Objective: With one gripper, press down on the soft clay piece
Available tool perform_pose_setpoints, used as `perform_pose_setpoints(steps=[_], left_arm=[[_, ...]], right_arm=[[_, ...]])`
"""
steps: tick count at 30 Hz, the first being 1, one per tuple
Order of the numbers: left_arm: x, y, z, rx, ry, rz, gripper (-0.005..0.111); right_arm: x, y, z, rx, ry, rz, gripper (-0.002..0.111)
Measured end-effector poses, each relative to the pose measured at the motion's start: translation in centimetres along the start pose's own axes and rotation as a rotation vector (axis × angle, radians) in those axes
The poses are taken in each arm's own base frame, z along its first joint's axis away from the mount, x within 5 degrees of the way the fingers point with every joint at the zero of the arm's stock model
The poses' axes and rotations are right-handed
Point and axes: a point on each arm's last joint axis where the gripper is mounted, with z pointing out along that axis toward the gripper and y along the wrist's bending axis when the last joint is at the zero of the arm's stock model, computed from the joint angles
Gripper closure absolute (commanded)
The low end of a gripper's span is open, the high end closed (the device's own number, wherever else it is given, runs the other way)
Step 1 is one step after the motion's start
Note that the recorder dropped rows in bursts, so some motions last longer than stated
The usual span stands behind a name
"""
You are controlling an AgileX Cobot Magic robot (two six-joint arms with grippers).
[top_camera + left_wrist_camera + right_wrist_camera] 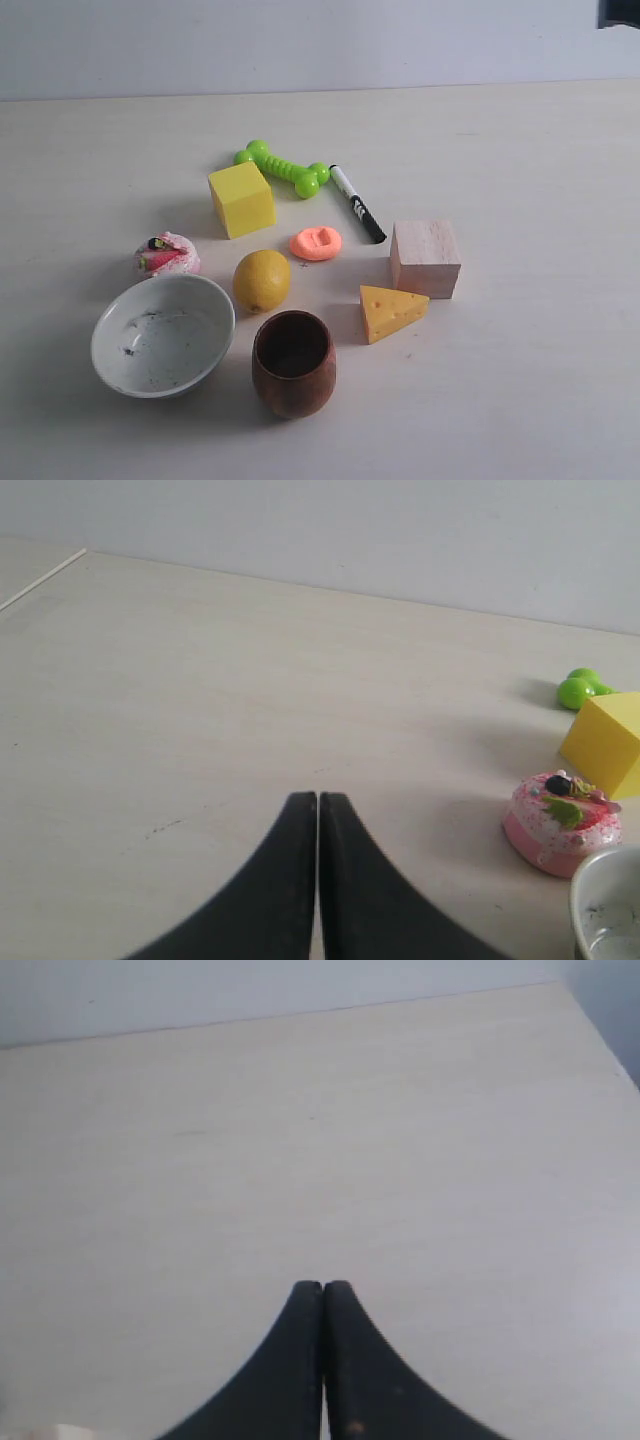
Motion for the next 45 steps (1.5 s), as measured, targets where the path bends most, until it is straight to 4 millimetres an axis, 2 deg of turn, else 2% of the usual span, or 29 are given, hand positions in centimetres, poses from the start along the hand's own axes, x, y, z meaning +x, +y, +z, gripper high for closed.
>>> perform_pose_setpoints(steps=[3, 8, 14, 20, 28, 35, 45], left_arm=[[0.0, 0.0, 0.0, 0.0, 0.0, 0.0, 0.103], [0.0, 0.0, 0.0, 0.0, 0.0, 0.0, 0.103], [0.0, 0.0, 0.0, 0.0, 0.0, 0.0, 0.103], [0.0, 0.0, 0.0, 0.0, 0.0, 0.0, 0.103], [0.0, 0.0, 0.0, 0.0, 0.0, 0.0, 0.103], [0.0, 0.0, 0.0, 0.0, 0.0, 0.0, 0.103], [0.0, 0.0, 0.0, 0.0, 0.0, 0.0, 0.103]], right_arm=[[1.0, -3.0, -0.9, 0.014, -0.067, 0.058, 0.108], [3.6, -7.2, -3.9, 0.062, -0.19, 0.136, 0.108], [7.9, -9.8, -6.9, 0.131, -0.28, 0.185, 0.108], [12.1, -10.5, -8.5, 0.123, -0.364, 0.23, 0.108], [15.5, -10.4, -8.8, 0.075, -0.448, 0.254, 0.108], [16.3, -10.3, -8.3, 0.072, -0.441, 0.253, 0.108], [16.2, -10.3, -8.4, 0.062, -0.454, 0.252, 0.108]])
